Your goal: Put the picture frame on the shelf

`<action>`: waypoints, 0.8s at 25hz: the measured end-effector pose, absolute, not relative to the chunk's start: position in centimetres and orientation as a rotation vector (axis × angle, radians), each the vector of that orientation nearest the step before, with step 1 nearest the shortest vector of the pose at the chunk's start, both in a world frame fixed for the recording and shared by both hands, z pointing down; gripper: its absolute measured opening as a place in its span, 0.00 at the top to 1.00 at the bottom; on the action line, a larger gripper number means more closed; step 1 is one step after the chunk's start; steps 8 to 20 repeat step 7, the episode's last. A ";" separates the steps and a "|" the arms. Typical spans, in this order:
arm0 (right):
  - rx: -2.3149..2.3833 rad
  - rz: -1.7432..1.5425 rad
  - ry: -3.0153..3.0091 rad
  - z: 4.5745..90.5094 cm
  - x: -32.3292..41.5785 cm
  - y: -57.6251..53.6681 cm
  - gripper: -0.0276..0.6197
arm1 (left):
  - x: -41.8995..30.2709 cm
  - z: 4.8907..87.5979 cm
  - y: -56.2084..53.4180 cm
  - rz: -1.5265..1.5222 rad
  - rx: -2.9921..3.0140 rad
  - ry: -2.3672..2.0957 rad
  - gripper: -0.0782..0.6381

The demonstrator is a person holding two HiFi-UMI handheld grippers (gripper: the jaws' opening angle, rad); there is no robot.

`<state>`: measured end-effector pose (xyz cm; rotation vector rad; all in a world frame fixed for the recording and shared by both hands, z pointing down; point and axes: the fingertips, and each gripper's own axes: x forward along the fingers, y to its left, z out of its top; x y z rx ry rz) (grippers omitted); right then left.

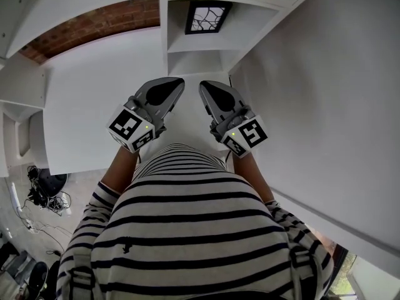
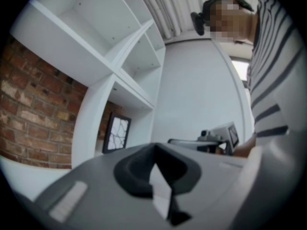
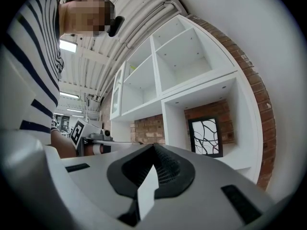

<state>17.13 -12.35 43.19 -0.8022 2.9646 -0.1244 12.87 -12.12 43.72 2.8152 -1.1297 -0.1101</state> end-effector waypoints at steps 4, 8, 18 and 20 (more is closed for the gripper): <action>-0.797 -0.114 2.971 43.3 17.0 -12.3 0.95 | 13.0 43.8 -12.0 -0.112 2.814 -1.128 0.88; -0.794 -0.118 2.976 43.5 17.1 -12.4 0.95 | 13.2 43.9 -12.2 -0.113 2.816 -1.124 0.88; -0.794 -0.118 2.976 43.5 17.1 -12.4 0.95 | 13.2 43.9 -12.2 -0.113 2.816 -1.124 0.88; -0.794 -0.118 2.976 43.5 17.1 -12.4 0.95 | 13.2 43.9 -12.2 -0.113 2.816 -1.124 0.88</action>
